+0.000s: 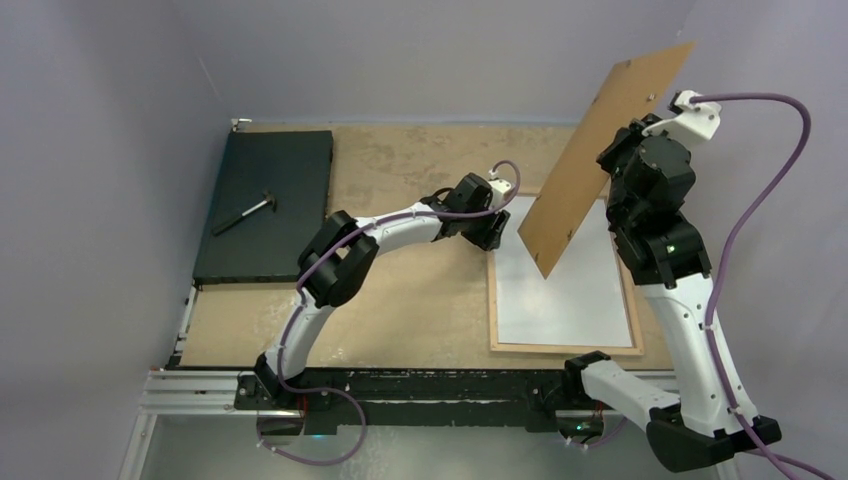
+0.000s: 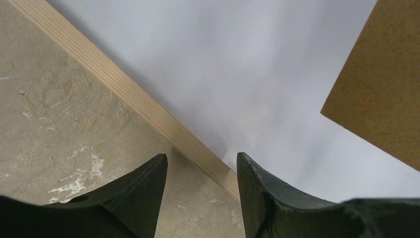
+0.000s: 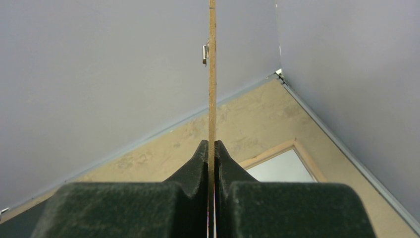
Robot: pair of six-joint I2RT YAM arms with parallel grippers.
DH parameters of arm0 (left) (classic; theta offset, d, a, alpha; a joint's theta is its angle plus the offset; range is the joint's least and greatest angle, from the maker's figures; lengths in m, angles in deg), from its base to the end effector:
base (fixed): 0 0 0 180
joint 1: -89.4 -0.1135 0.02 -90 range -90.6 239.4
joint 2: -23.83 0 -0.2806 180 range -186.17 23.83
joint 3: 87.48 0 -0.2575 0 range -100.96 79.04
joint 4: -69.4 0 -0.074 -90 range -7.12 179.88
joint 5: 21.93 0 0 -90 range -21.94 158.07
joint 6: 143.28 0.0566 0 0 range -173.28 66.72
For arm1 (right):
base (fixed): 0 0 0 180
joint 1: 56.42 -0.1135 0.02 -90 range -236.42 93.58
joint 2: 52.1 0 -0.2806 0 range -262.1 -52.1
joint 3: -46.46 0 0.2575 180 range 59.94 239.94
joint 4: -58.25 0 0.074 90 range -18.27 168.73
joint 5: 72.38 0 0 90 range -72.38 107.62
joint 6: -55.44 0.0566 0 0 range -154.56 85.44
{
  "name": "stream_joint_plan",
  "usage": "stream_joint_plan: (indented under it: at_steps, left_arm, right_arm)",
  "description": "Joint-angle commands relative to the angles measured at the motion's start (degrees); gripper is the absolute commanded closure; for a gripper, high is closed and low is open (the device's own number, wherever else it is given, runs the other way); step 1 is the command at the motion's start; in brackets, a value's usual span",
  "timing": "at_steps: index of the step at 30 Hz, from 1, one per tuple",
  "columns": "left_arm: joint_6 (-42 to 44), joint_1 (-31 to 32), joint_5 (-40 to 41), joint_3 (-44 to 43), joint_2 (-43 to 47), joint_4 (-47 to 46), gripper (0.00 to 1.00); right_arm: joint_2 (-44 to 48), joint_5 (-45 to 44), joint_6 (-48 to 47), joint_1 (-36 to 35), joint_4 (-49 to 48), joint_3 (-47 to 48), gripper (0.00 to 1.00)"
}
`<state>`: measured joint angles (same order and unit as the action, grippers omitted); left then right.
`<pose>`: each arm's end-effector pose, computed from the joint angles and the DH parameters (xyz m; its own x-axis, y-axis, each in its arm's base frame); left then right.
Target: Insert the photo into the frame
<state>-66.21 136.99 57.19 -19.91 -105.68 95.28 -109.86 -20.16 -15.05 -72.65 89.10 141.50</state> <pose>0.3560 -0.4055 0.1660 -0.6310 0.3650 -0.6845 0.6946 0.6587 -0.2891 0.1952 0.0207 0.5201 0.2228 0.3398 -0.9137 0.3068 0.8652 0.3965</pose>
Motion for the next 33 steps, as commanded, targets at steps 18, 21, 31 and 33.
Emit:
stream_joint_plan:
  at_steps: [18,21,31,33]
  left_arm:
    - [0.8,-1.1,4.1,6.5,2.7,-1.3,0.68]
    - [2.2,-1.9,5.8,7.2,3.8,0.0,0.73]
    - [4.1,-8.0,8.5,12.8,9.1,-0.4,0.84]
    - [4.0,-10.0,8.5,13.8,10.4,-0.6,0.86]
  right_arm:
    - [2.2,3.1,3.4,0.0,-6.2,-1.5,1.00]
    - [2.1,3.9,3.9,0.0,-6.2,-1.7,1.00]
    - [1.5,7.3,6.0,0.1,-6.5,-2.8,1.00]
    - [1.2,8.7,6.5,0.1,-6.8,-3.3,1.00]
